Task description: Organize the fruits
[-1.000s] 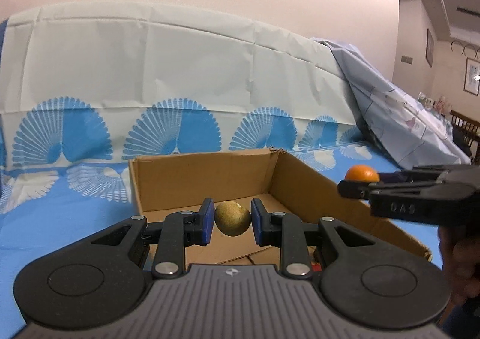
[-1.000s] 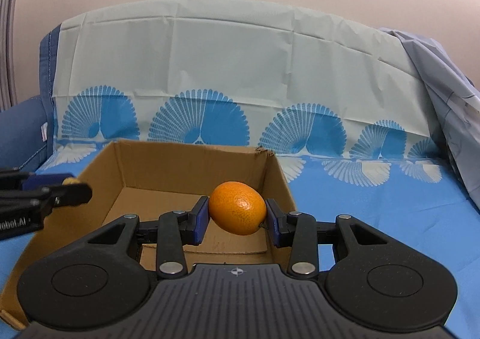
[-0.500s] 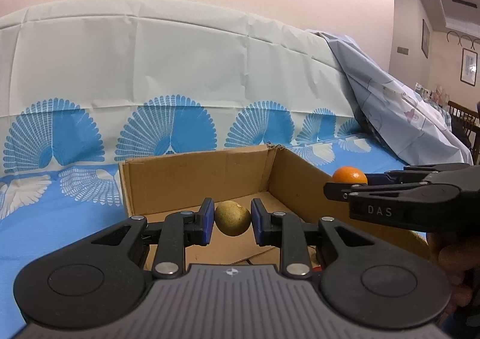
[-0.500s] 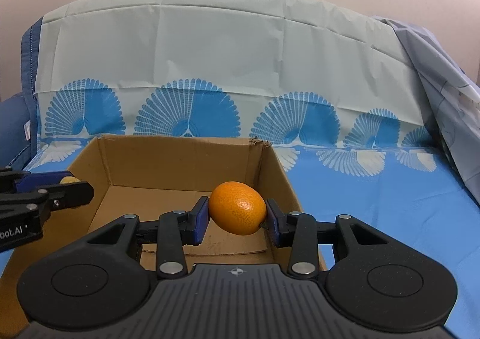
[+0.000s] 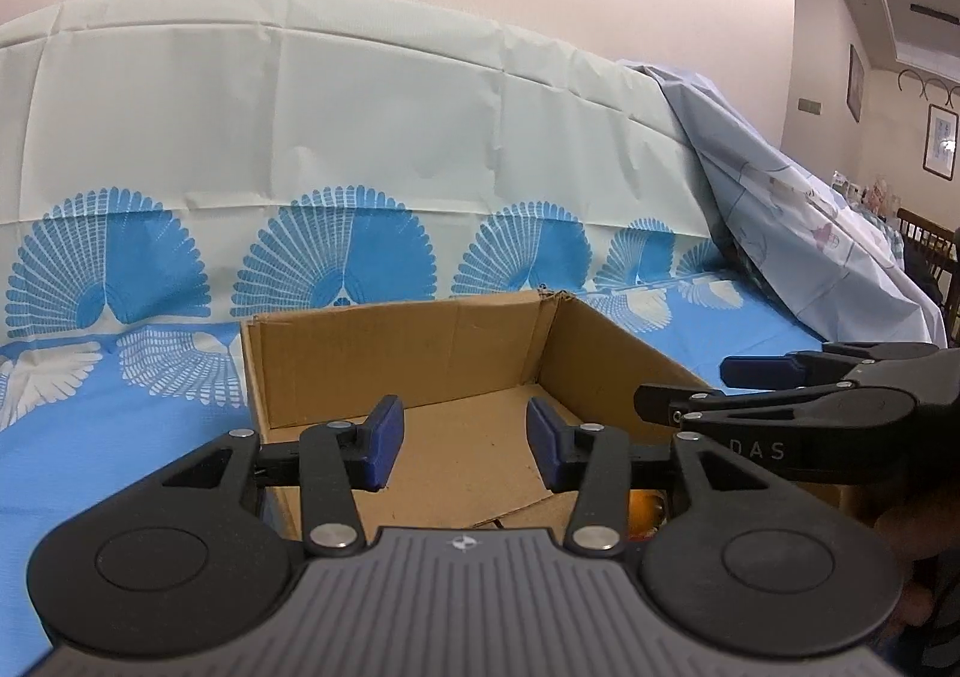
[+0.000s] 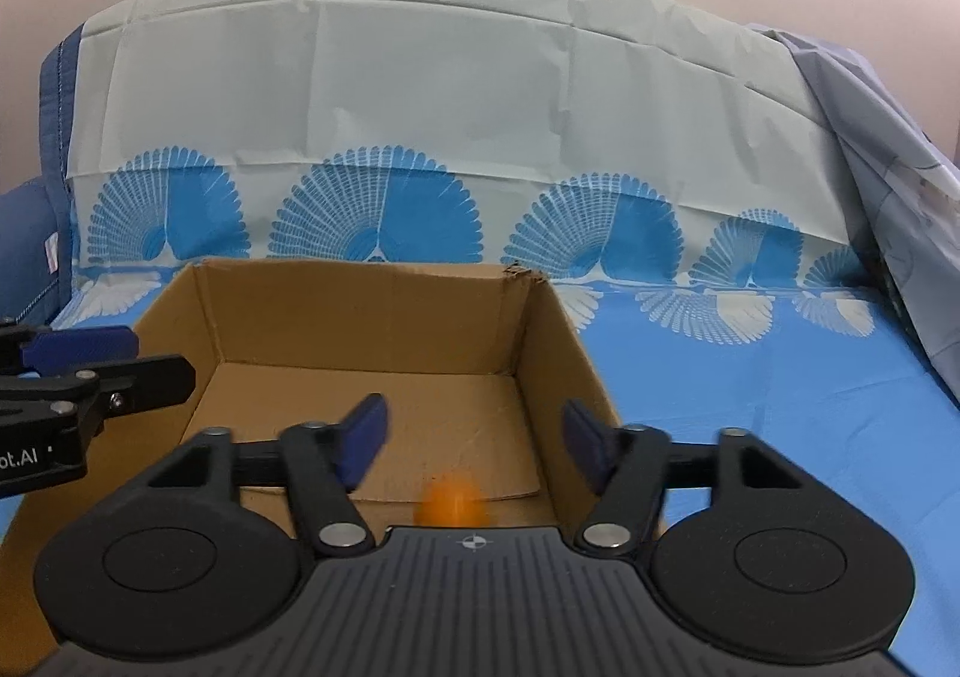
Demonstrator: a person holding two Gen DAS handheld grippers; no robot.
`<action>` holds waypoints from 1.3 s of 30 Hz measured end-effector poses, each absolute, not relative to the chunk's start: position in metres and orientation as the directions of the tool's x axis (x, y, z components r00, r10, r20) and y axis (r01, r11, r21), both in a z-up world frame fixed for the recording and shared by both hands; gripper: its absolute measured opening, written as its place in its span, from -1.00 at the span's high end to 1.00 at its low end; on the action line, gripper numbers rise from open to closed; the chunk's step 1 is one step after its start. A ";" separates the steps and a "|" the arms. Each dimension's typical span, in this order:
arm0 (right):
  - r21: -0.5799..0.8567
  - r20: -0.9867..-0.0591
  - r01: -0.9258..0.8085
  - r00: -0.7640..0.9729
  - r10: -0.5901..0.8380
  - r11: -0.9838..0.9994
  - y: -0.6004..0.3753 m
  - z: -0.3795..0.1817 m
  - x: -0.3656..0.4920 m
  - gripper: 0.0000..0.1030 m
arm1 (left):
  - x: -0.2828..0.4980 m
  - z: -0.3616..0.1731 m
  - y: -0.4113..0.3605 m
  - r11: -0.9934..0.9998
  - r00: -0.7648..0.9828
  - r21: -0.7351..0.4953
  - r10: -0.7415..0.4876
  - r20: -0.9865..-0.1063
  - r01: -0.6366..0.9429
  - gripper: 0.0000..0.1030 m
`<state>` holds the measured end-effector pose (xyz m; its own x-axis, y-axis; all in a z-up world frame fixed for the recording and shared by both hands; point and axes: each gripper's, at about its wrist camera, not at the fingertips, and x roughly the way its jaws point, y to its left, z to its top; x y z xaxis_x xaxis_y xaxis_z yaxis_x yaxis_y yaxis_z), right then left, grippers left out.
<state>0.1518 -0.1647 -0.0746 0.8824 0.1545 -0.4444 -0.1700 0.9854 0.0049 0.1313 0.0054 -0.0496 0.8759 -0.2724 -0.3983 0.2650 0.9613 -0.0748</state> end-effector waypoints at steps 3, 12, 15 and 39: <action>0.016 -0.438 -0.154 0.887 0.145 0.988 -0.166 -0.074 0.150 -0.67 | 0.127 -0.048 0.007 0.963 0.887 -0.069 -0.267 -0.377 0.261 -0.27; 0.025 -0.365 -0.210 0.908 0.204 0.977 -0.168 -0.059 0.112 -0.98 | 0.073 -0.041 0.015 0.974 0.914 -0.015 -0.219 -0.341 0.228 -0.70; 0.004 -0.355 -0.205 0.915 0.193 0.979 -0.174 -0.053 0.090 -0.99 | 0.052 -0.037 0.016 0.979 0.927 0.035 -0.178 -0.331 0.201 -0.75; 0.005 -0.471 -0.101 0.877 0.091 0.995 -0.222 -0.072 -0.012 -0.99 | -0.015 -0.051 -0.028 0.997 0.829 -0.005 -0.066 -0.555 0.076 -0.99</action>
